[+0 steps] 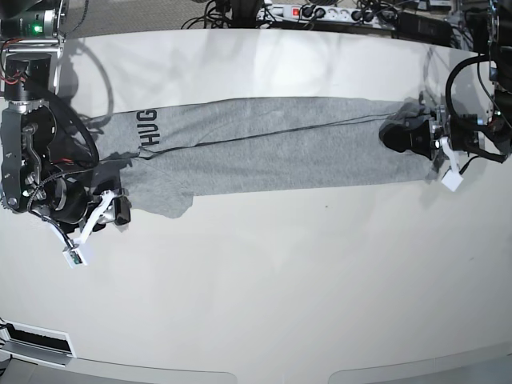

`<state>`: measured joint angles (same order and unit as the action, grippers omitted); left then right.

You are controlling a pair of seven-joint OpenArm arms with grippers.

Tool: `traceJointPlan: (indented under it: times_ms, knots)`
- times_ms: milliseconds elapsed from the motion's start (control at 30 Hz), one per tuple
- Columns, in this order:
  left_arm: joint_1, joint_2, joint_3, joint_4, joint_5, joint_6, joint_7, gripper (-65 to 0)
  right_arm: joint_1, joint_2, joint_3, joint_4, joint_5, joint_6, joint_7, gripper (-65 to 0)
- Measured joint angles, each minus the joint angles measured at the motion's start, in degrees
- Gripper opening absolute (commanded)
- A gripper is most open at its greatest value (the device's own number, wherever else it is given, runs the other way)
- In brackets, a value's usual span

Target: Layout the t-shirt on the table in an organized manner, then fold the t-shirt properly

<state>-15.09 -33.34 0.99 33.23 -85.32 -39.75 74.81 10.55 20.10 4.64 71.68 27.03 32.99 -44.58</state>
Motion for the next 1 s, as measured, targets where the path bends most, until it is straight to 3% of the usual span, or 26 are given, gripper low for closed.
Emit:
traceJointPlan:
  times_ms: [200, 333, 400, 467, 567, 667, 800, 833, 900, 1000]
  knots:
    - [0.0, 0.0, 0.0, 0.0, 0.0, 0.0, 0.0, -29.9, 0.0, -1.5, 0.0, -2.8, -1.4, -0.4, 4.6, -29.9]
    - [0.0, 0.0, 0.0, 0.0, 0.0, 0.0, 0.0, -29.8, 0.0, -3.1, 0.0, -5.4, -7.1, -4.4, 8.9, -30.8]
    - [0.0, 0.0, 0.0, 0.0, 0.0, 0.0, 0.0, -29.8, -0.1, -3.1, 0.0, -6.2, -7.1, -5.2, 9.7, -30.8]
    - [0.0, 0.0, 0.0, 0.0, 0.0, 0.0, 0.0, -29.9, 0.0, -3.1, 0.0, -6.2, -7.1, -5.2, 9.7, -35.4]
    - [0.0, 0.0, 0.0, 0.0, 0.0, 0.0, 0.0, -29.9, 0.5, -3.0, 0.0, -6.2, -7.1, -2.2, 9.9, -47.6]
    - [0.0, 0.0, 0.0, 0.0, 0.0, 0.0, 0.0, -29.8, 1.4, -3.0, 0.0, -6.2, -6.9, 1.3, 9.4, -47.4]
    - [0.0, 0.0, 0.0, 0.0, 0.0, 0.0, 0.0, -29.9, 2.3, -3.0, 0.0, -6.2, -6.9, 1.0, 9.5, -47.3]
    - [0.0, 0.0, 0.0, 0.0, 0.0, 0.0, 0.0, -29.9, 2.4, -3.0, 0.0, -6.2, -6.9, 1.0, 9.5, -50.0]
    - [0.0, 0.0, 0.0, 0.0, 0.0, 0.0, 0.0, -29.9, 2.3, -3.0, 0.0, -6.2, -6.9, 1.4, 9.4, -62.6]
    - [0.0, 0.0, 0.0, 0.0, 0.0, 0.0, 0.0, -29.8, 2.2, -3.0, 0.0, -6.2, -6.9, 4.2, 9.4, -65.0]
